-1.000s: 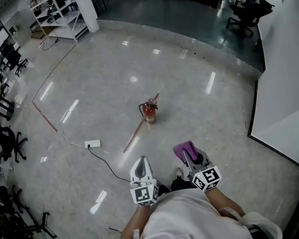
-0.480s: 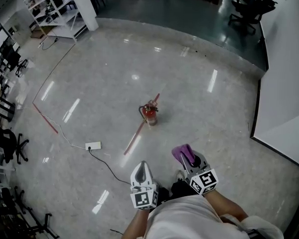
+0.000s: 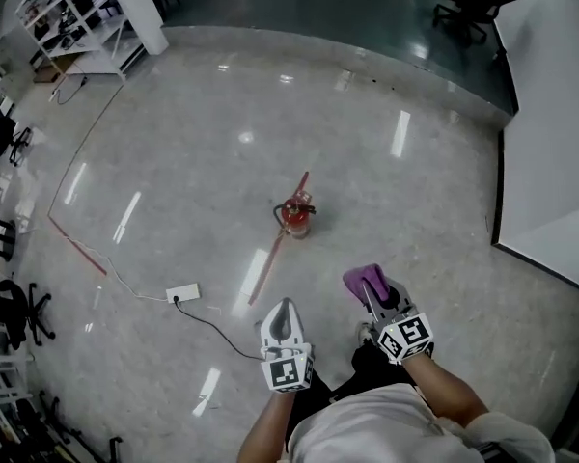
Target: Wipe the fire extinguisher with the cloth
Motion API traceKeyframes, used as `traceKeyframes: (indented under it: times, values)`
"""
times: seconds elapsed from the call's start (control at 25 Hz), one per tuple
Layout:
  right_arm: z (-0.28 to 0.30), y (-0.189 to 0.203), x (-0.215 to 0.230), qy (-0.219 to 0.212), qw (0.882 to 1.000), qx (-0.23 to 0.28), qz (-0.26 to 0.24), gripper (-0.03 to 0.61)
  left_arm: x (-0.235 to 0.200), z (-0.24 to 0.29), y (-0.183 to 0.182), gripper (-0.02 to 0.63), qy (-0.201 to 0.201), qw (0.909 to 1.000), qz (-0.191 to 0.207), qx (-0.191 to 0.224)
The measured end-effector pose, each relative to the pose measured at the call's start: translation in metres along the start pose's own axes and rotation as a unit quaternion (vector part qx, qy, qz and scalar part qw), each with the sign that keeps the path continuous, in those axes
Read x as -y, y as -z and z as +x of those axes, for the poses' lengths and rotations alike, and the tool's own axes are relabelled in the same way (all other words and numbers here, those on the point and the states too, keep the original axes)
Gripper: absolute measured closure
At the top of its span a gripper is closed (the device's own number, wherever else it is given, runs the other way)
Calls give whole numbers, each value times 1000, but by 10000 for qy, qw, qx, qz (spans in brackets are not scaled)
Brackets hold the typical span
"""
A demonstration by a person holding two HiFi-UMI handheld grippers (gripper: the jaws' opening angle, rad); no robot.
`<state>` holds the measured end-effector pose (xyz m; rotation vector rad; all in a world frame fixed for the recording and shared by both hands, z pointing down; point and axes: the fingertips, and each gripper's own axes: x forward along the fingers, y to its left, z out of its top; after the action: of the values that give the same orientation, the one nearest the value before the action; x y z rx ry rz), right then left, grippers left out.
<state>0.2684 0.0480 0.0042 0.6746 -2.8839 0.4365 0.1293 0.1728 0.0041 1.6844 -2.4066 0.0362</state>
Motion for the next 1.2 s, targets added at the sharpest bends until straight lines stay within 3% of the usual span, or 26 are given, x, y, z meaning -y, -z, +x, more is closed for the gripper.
traceKeyframes:
  times: [0.2,0.36,0.48,0.6,0.72,0.96,1.08,1.2]
  values:
    - [57,23,-10,722,9967,284,251,519,-66,53,1,609,738,9968,267,-156]
    - [96,59,-11,1198,9923,106,279,520,-97,84,27,609,1349,9896,394,-315]
    - [129,89,-3,1226,9921,-3,255,519,-109,109,63,609,1477,9869,321,-562]
    - [165,130,19,1251,9917,-75,270,520,-110,139,108,609,1593,9839,560,-579]
    - [200,184,52,1211,9921,-153,275,520,-105,176,166,609,1608,9825,809,-481]
    - [243,304,115,1244,9908,-489,212,520,-97,228,275,609,1498,9842,737,-593]
    - [260,355,140,1357,9882,-651,277,520,-97,250,313,609,1820,9777,773,-702]
    - [285,403,160,1377,9877,-673,300,520,-95,278,342,609,2341,9669,856,-538]
